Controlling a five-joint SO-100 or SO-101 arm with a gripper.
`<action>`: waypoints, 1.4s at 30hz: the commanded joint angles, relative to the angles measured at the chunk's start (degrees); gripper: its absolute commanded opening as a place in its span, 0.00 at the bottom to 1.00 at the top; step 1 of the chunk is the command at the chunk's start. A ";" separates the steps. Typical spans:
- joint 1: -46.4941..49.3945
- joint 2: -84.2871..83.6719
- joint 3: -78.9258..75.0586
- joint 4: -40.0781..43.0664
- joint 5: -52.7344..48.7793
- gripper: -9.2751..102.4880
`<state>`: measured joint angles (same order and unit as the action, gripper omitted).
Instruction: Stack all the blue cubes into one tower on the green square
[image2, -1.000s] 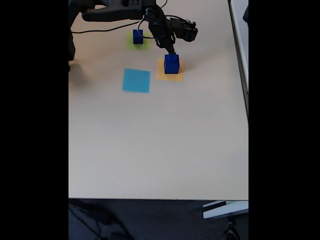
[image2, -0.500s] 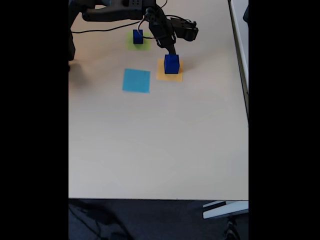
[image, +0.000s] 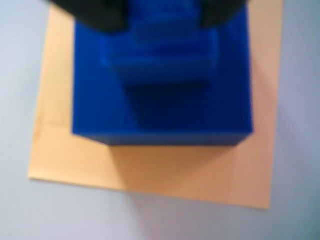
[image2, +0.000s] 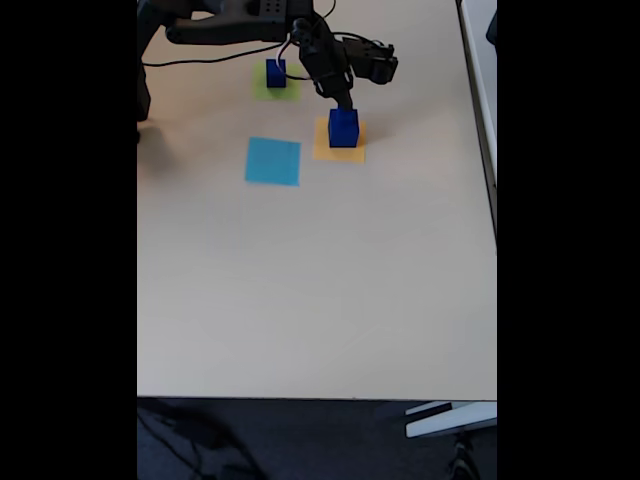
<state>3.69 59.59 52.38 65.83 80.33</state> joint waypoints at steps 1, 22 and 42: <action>0.09 1.41 -2.99 -1.23 0.35 0.08; 0.62 3.87 1.76 -1.23 1.32 0.08; 0.18 8.61 2.55 -1.41 -0.70 0.21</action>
<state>3.69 61.26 55.20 65.65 80.16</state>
